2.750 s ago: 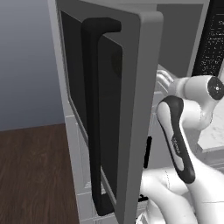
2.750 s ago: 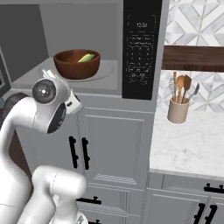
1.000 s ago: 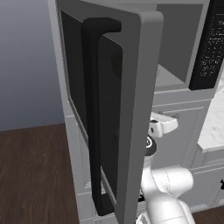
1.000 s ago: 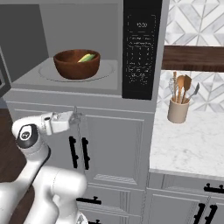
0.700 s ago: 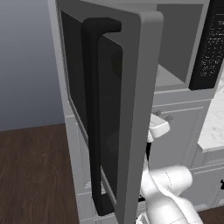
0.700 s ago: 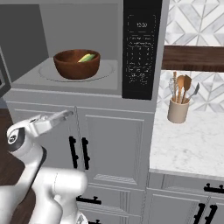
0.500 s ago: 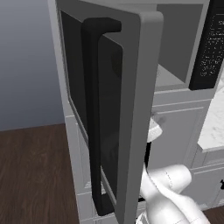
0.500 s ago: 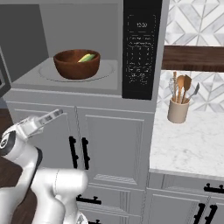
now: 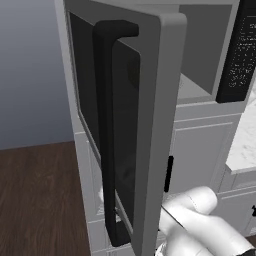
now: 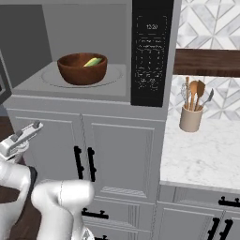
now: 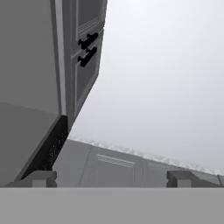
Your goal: Pick the corn from the sink and place it in the bowl. Then pick the bowl and place it in the microwave. Then close the microwave door and press the start button.
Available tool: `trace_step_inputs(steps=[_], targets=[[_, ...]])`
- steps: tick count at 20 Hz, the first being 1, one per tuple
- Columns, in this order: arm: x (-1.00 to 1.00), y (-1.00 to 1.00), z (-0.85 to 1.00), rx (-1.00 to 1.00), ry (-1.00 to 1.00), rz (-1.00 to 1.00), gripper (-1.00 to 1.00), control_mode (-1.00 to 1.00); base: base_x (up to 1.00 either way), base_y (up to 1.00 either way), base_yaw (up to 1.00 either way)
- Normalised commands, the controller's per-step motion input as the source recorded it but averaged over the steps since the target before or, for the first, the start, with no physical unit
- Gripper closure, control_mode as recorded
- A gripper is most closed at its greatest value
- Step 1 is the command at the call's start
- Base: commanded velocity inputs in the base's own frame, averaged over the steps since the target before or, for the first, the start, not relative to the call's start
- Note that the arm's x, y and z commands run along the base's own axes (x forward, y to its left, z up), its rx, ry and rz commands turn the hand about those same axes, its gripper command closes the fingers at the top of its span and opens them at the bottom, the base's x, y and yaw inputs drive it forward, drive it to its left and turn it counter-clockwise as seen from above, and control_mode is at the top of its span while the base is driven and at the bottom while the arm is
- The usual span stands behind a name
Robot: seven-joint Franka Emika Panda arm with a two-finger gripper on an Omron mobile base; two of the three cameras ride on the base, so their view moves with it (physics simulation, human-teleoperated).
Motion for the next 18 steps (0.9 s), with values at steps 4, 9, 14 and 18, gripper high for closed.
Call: trace_step_inputs(steps=[4,9,14,18], targets=[[0.07,0.66,-0.68,-0.05,-0.04,0.22,-1.0,-1.0,0.0,0.0,0.0],[0.16,0.7,-0.66,0.0,-0.07,0.4,-1.0,-1.0,0.0,0.0,0.0],[0.36,0.91,-0.45,0.0,0.0,0.35,-1.0,-1.0,0.0,0.0,0.0],[0.51,1.0,-0.32,0.0,0.0,0.29,-1.0,-1.0,0.0,0.0,0.0]])
